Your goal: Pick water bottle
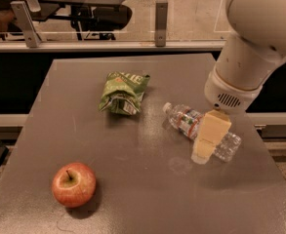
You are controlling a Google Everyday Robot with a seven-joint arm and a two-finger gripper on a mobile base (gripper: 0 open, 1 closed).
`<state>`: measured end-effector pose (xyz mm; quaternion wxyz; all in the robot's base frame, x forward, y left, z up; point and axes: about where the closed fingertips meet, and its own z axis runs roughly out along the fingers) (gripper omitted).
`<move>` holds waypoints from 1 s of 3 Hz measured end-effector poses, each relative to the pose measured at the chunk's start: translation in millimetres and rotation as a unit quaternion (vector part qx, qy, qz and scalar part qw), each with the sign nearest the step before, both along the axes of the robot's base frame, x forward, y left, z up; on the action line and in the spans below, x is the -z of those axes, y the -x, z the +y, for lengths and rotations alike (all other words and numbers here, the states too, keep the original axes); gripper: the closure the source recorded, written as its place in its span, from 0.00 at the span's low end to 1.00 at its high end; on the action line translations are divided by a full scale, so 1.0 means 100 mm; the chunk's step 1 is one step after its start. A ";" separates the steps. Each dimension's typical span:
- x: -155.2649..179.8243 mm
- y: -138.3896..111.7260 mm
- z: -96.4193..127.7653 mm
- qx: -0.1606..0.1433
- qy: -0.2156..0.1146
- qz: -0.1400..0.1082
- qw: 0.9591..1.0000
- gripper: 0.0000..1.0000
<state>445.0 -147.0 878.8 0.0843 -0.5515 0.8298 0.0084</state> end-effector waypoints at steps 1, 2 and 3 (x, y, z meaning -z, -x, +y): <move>0.15 -0.03 0.00 0.016 0.008 0.011 1.000 0.00; 0.26 -0.07 -0.02 0.025 0.017 0.020 0.999 0.12; 0.34 -0.10 -0.04 0.030 0.023 0.029 0.999 0.35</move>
Offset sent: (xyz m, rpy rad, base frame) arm 0.0132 -0.0063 -0.0400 -0.0657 0.0673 -0.0791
